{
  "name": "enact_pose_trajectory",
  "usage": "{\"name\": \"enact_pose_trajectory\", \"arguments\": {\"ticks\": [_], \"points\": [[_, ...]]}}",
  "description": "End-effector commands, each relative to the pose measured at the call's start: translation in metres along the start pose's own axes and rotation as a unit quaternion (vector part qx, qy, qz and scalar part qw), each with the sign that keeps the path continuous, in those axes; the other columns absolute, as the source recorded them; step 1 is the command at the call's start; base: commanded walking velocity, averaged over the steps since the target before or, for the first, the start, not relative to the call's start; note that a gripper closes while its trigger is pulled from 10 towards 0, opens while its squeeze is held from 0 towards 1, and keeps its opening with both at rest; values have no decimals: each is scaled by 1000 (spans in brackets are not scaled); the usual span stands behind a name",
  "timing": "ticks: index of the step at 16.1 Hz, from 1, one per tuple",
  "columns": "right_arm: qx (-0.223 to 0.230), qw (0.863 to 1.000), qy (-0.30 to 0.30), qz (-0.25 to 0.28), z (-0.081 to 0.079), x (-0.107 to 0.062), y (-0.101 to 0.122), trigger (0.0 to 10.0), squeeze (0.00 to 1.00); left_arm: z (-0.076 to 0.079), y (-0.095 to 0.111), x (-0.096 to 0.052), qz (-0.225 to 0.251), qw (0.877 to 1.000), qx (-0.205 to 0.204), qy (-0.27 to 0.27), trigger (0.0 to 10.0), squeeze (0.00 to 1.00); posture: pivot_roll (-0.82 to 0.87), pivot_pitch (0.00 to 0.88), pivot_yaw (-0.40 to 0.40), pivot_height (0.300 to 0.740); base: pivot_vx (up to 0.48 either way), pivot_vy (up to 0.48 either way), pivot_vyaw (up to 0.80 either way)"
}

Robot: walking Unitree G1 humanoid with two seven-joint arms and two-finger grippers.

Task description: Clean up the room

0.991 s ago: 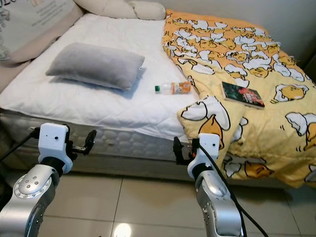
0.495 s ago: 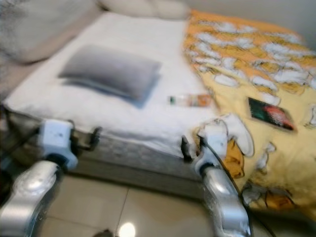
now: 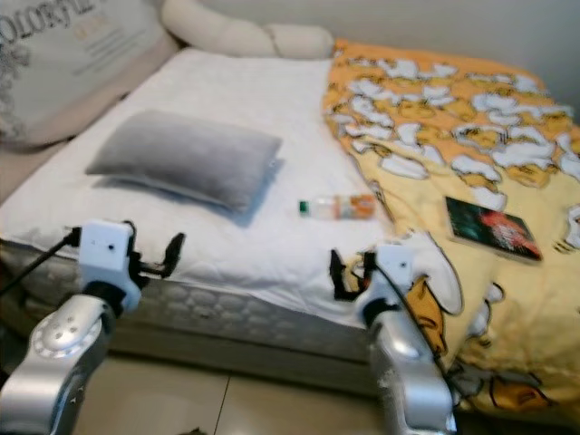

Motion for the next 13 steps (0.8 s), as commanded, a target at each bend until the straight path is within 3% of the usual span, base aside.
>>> {"name": "enact_pose_trajectory", "arguments": {"ticks": [1, 6, 9, 13], "points": [[-2, 1000, -7, 8, 5, 0, 6, 10000, 0, 4, 2, 3, 3, 1000, 0, -10, 10000, 0, 56, 0, -29, 740, 390, 0, -519], [0, 1000, -11, 10, 6, 0, 7, 10000, 0, 4, 0, 5, 0, 1000, 4, -17, 10000, 0, 55, 0, -23, 740, 382, 0, -800], [1, 1000, -15, 13, 7, -1, 7, 10000, 0, 5, -1, 6, -2, 999, 9, -34, 10000, 0, 53, 0, -20, 740, 370, 0, 0], [1, 1000, -19, 12, 9, -3, 7, 10000, 0, 10, -2, 9, -3, 998, 20, -64, 10000, 0, 46, 0, -9, 740, 352, 0, -770]]}}
Point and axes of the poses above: a point about 5 cm out from each wrist's last joint towards the gripper, its own x axis pointing out of the wrist towards the gripper, its own y axis along the axis of the wrist's last joint, z = x × y, the point moved 2 cm from there along x, pointing out of the wrist towards the gripper, and after that the axes turned 1 degree about -x, right-handed, at the moved point
